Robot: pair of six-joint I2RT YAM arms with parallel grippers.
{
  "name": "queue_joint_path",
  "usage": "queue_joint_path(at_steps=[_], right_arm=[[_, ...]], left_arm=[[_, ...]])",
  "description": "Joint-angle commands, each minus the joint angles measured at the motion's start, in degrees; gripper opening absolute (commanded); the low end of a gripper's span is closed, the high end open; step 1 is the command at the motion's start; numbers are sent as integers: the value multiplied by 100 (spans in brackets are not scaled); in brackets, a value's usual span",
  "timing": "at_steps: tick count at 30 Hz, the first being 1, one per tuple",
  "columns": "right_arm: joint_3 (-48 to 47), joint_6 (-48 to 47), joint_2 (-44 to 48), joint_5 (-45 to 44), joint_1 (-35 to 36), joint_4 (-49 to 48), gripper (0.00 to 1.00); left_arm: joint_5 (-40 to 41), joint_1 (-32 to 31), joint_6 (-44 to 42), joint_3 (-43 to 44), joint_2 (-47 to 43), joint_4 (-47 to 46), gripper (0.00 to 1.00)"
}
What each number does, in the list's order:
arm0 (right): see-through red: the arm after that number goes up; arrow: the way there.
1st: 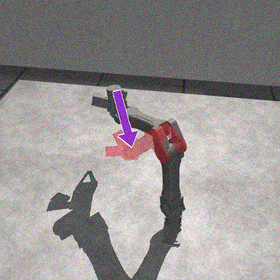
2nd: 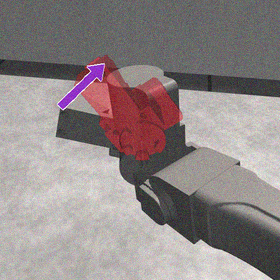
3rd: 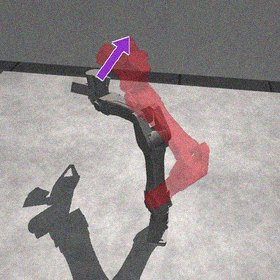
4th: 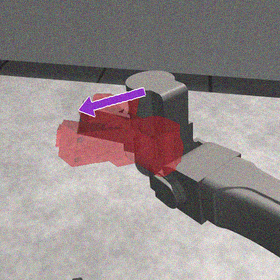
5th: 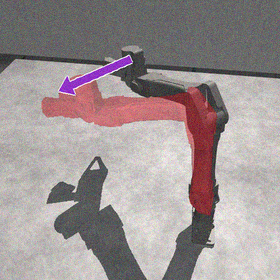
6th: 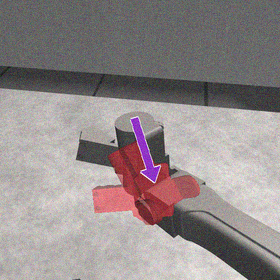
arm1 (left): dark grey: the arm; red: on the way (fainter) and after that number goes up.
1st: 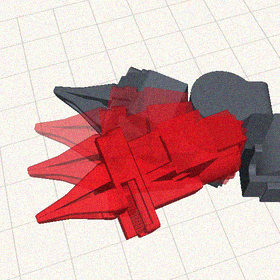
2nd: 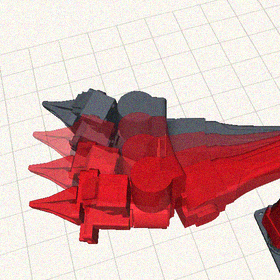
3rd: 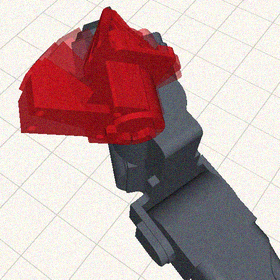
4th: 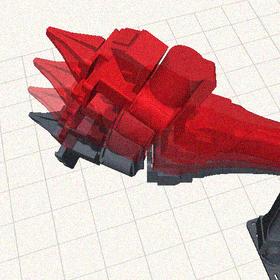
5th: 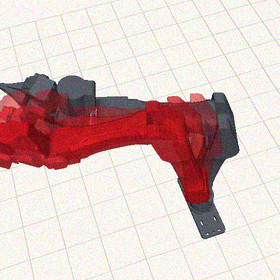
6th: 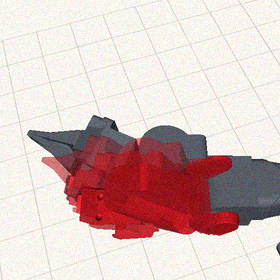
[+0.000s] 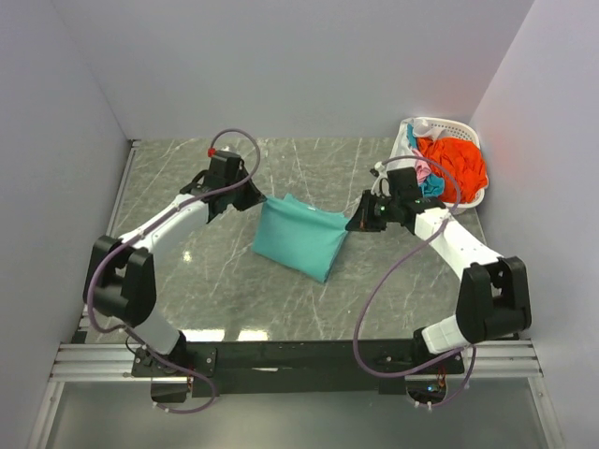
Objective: Fold and stack the t-shirts
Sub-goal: Fold the tshirt
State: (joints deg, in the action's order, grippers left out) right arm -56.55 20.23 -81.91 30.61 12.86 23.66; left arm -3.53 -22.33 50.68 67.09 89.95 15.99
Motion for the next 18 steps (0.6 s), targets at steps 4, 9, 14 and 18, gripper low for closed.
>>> queue_joint_path(at_steps=[4, 9, 14, 18], right_arm=[[-742, -186, -571, -213, -205, -186, 0], [-910, 60, -949, -451, -232, -509, 0], [-1577, 104, -1799, -678, -275, -459, 0], [-2200, 262, -2495, -1143, -302, -380, 0]], left_arm=[[107, 132, -207, 735, 610, -298, 1], [169, 176, -277, 1332, 1331, -166, 1], [98, 229, -269, 1972, 2112, -166, 1], [-42, 264, -260, 2492, 2693, -79, 1]])
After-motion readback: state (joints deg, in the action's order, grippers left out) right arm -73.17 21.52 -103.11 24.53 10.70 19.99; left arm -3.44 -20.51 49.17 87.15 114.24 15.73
